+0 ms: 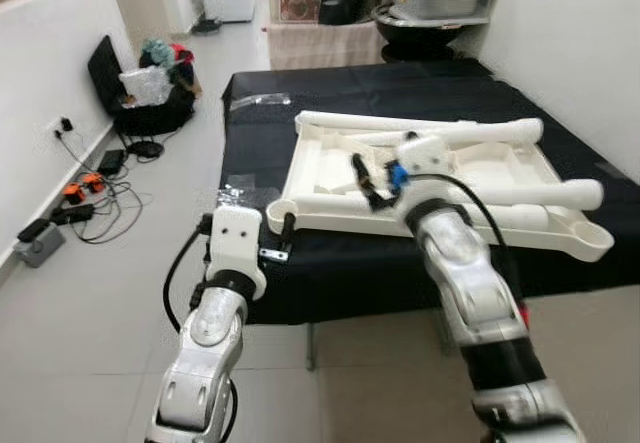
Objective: Building children table
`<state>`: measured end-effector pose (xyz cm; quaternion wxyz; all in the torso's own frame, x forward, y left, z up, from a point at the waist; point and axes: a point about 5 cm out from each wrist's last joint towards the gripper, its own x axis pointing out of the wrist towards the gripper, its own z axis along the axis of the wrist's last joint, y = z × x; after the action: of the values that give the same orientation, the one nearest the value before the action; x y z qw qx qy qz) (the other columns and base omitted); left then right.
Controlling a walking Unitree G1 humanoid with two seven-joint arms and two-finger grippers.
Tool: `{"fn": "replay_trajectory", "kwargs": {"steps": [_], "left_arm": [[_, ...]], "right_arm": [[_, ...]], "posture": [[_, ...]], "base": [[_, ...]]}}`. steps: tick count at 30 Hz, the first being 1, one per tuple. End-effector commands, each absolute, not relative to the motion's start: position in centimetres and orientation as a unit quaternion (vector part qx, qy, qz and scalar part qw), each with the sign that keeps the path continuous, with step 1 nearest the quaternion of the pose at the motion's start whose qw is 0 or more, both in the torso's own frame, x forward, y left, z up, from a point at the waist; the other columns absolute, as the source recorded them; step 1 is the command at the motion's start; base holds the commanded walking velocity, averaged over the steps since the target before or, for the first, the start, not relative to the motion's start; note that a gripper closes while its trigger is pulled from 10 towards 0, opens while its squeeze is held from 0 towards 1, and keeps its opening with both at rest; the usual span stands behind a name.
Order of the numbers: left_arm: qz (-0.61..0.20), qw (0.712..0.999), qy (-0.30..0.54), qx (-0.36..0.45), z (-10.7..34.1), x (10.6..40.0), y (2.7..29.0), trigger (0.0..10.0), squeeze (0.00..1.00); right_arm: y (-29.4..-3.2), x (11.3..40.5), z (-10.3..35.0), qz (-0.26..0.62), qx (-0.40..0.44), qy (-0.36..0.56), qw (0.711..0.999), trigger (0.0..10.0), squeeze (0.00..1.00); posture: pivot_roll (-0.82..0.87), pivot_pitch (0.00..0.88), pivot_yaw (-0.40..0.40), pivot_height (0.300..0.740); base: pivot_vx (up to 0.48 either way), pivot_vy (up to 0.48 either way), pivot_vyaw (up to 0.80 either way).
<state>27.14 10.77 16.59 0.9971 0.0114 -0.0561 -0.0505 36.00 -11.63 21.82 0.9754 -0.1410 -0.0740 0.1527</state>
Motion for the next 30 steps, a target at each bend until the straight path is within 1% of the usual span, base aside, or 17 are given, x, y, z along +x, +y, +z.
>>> {"fn": "replay_trajectory", "kwargs": {"steps": [1,3,5,6,9,10,12,15,17,21,23,26,30], "left_arm": [[-0.046,0.998,-0.051,0.006,16.6,26.9,10.7,10.0,0.00],[-0.043,0.998,-0.049,0.004,16.5,26.6,10.7,10.0,0.00],[-0.042,0.998,-0.047,0.003,16.5,26.2,10.6,10.0,0.00],[-0.042,0.998,-0.047,0.003,16.5,26.2,10.6,10.0,0.00],[-0.041,0.998,-0.044,-0.001,16.5,25.9,10.6,10.0,0.00],[-0.041,0.998,-0.043,-0.003,16.6,25.7,10.5,10.0,0.00],[-0.042,0.998,-0.042,-0.006,16.8,25.4,10.3,10.0,0.00],[-0.041,0.998,-0.039,-0.010,16.9,24.9,10.2,10.0,0.00],[-0.041,0.998,-0.038,-0.011,16.9,24.9,10.2,10.0,0.00],[-0.039,0.999,-0.032,-0.016,16.9,24.1,10.0,10.0,0.00],[-0.038,0.999,-0.031,-0.016,16.9,24.0,10.0,10.0,0.00],[-0.038,0.999,-0.026,-0.024,17.0,23.2,9.6,10.0,0.00],[-0.039,0.999,-0.023,-0.028,17.2,22.8,9.4,10.0,0.00]], "right_arm": [[-11.5,36.5,21.3,0.169,-0.133,-0.051,0.975,10.0,0.00],[-10.6,37.3,21.6,0.213,-0.138,-0.034,0.967,10.0,0.00],[-9.4,38.1,21.7,0.271,-0.157,-0.006,0.950,10.0,0.00],[-9.4,38.1,21.7,0.271,-0.157,-0.006,0.950,10.0,0.00],[-8.4,38.8,21.9,0.322,-0.181,0.027,0.929,10.0,0.00],[-8.0,39.1,22.2,0.342,-0.188,0.045,0.920,10.0,0.00],[-7.2,39.5,22.8,0.379,-0.212,0.075,0.898,10.0,0.00],[-6.6,39.8,23.4,0.409,-0.234,0.104,0.876,10.0,0.00],[-6.5,39.9,23.5,0.414,-0.234,0.108,0.873,10.0,0.00],[-6.4,40.3,24.1,0.425,-0.274,0.137,0.851,10.0,0.00],[-6.4,40.4,24.2,0.424,-0.280,0.141,0.850,10.0,0.00],[-7.1,41.0,24.8,0.386,-0.333,0.145,0.848,10.0,0.00],[-7.5,41.3,25.2,0.362,-0.346,0.145,0.854,10.0,0.00]], "posture": [[0.00,0.000,-0.038,0.740],[0.00,0.000,-0.051,0.740],[0.01,0.000,-0.063,0.740],[0.01,0.000,-0.063,0.740],[0.01,0.000,-0.071,0.740],[0.01,0.000,-0.087,0.740],[0.01,0.000,-0.095,0.740],[0.01,0.006,-0.103,0.740],[0.01,0.006,-0.103,0.740],[0.01,0.033,-0.129,0.740],[0.01,0.036,-0.131,0.740],[0.01,0.062,-0.150,0.740],[0.01,0.074,-0.156,0.740]], "base": [[0.000,0.000,0.00],[0.000,0.000,0.00],[0.000,0.000,0.00],[0.000,0.000,0.00],[0.000,0.000,0.00],[0.000,0.000,0.00],[0.000,0.000,0.00],[0.000,0.000,0.00],[0.000,0.000,0.00],[0.000,0.000,0.00],[0.000,0.000,0.00],[0.000,0.000,0.00],[0.000,0.000,0.00]]}}
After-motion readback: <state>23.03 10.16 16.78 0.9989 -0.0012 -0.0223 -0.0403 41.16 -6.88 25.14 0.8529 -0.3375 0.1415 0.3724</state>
